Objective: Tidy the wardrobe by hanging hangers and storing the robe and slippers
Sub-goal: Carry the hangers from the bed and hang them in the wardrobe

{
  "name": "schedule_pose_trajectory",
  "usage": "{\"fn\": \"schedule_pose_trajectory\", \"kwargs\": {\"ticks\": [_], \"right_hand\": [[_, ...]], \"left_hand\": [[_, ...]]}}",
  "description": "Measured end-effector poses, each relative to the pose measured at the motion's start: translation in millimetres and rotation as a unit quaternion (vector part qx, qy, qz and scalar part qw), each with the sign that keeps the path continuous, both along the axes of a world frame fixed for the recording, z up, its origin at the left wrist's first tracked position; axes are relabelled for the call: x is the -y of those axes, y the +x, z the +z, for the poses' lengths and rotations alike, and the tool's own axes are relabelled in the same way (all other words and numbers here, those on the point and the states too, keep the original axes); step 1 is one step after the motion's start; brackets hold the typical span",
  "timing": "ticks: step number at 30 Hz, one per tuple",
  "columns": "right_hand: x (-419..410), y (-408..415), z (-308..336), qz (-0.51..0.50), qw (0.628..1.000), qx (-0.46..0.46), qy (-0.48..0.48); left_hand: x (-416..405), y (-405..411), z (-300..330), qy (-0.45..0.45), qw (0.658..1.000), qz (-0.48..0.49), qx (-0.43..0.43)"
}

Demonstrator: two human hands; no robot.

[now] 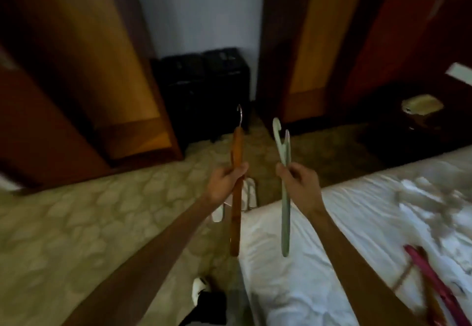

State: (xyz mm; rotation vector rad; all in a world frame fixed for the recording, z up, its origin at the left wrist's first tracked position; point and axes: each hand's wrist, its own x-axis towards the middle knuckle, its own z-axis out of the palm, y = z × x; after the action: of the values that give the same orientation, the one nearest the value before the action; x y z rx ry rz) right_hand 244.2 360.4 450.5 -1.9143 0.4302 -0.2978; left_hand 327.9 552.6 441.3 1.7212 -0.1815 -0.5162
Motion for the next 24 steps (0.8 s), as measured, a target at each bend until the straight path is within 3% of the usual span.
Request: {"fn": "schedule_pose_trajectory", "kwargs": {"ticks": [5, 14, 24], "right_hand": [[-119, 107, 24, 0.132, 0.991, 0.016, -0.008], [-326, 278, 41, 0.244, 0.967, 0.064, 0.024], [-405, 429, 86, 0.265, 0.961, 0.076, 0.025]], "left_hand": [[-127, 52, 20, -0.043, 0.995, 0.082, 0.023], [-323, 170, 39, -0.011, 0.979, 0.188, 0.080], [-408, 336, 75, -0.020, 0.977, 0.188, 0.094]]}}
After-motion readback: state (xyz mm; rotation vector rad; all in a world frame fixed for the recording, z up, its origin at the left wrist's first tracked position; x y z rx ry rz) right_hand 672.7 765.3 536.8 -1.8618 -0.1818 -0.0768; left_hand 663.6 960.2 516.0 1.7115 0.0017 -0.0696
